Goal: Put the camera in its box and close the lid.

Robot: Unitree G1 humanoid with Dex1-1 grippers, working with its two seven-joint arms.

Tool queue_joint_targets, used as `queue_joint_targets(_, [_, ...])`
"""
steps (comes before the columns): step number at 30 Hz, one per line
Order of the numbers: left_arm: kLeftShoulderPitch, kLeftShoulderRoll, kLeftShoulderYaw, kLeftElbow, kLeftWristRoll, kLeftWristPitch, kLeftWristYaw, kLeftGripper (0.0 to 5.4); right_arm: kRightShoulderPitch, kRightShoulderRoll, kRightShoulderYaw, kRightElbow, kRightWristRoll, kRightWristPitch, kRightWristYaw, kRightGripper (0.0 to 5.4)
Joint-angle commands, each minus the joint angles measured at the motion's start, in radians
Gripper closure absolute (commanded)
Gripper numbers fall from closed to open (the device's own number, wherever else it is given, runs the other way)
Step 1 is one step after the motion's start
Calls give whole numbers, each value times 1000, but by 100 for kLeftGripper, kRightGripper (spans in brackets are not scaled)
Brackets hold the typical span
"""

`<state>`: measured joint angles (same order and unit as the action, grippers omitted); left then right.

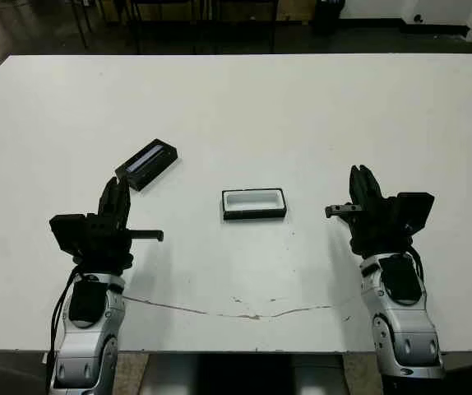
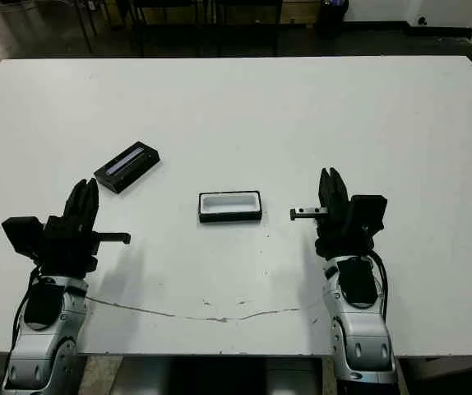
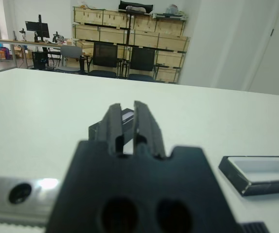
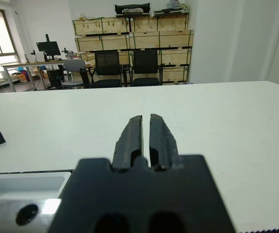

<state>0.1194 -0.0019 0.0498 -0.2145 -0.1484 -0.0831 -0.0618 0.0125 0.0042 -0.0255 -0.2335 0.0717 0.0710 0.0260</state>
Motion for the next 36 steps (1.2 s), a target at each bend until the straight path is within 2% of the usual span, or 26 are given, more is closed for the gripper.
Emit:
queue_joint_targets(1, [20, 1, 0, 11, 7, 5, 0, 539, 14, -5, -3, 10, -2, 1, 1, 540])
queue_joint_targets(8, [20, 0, -7, 12, 10, 8, 0, 539, 8, -14, -7, 13, 1, 23, 4, 540])
queue_joint_targets(13, [29, 0, -5, 9, 22, 2, 9, 539, 8, -34, -14, 23, 11, -5, 33, 540])
queue_joint_targets(16, [26, -1, 0, 18, 17, -10, 3, 539, 2, -81, -37, 25, 34, -20, 91, 540])
queue_joint_targets(20, [25, -6, -4, 19, 10, -9, 0, 539, -19, -179, -98, 52, 131, -47, 238, 540])
queue_joint_targets(23, [24, -6, -5, 21, 11, -13, -2, 539, -25, -273, -137, 42, 161, -10, 316, 540])
queue_joint_targets(27, [21, -7, -4, 23, 14, -9, 2, 540, -17, -414, -185, -3, 224, 123, 418, 482])
queue_joint_targets(33, [15, -5, -6, 23, 13, -2, -1, 540, -12, -570, -207, 28, 314, 203, 623, 349])
queue_joint_targets(36, [15, -8, -7, 20, 12, 3, 2, 540, -7, -625, -193, 27, 317, 227, 688, 283])
